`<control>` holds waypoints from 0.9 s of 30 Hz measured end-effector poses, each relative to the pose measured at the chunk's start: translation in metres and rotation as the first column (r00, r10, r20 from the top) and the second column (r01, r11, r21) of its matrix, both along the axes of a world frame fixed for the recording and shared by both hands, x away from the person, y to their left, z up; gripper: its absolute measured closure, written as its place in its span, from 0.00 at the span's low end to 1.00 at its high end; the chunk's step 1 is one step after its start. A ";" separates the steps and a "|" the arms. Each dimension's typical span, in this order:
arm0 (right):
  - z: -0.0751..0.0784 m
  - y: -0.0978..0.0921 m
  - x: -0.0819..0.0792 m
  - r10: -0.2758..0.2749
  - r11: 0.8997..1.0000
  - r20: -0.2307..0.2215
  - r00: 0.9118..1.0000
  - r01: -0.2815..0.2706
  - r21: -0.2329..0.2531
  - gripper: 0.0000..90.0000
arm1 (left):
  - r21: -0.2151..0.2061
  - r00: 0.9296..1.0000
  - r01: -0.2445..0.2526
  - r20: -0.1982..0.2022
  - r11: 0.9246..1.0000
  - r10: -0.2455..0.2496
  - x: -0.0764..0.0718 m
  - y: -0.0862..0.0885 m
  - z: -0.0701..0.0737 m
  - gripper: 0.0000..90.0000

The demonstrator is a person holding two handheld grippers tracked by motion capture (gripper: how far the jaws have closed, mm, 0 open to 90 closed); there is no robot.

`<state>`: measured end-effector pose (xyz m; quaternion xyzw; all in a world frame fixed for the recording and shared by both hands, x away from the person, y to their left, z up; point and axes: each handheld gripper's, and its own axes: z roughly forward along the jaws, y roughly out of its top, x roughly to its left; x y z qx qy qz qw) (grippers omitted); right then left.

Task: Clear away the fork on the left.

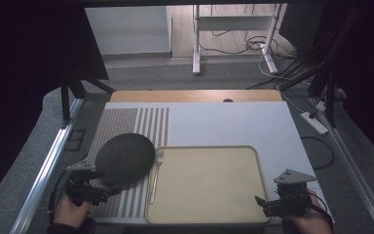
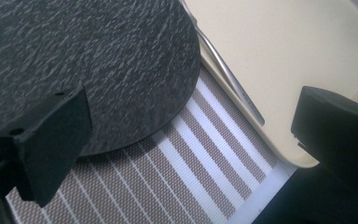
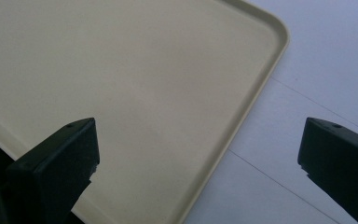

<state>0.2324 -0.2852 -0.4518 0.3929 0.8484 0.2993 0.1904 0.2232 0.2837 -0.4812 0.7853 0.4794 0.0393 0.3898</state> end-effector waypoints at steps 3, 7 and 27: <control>0.000 0.000 0.000 -0.002 1.000 0.000 1.000 0.002 0.002 0.00 | 0.002 1.000 -0.016 0.003 1.000 0.016 -0.004 0.003 0.000 0.00; 0.000 -0.001 0.000 -0.003 1.000 0.000 1.000 0.003 0.001 0.00 | 0.008 0.999 -0.033 0.008 0.999 0.033 -0.010 0.006 0.001 0.00; 0.000 -0.001 0.000 -0.010 1.000 -0.001 1.000 0.010 0.006 0.00 | 0.077 0.996 -0.083 0.044 0.994 0.080 -0.028 0.015 0.004 0.00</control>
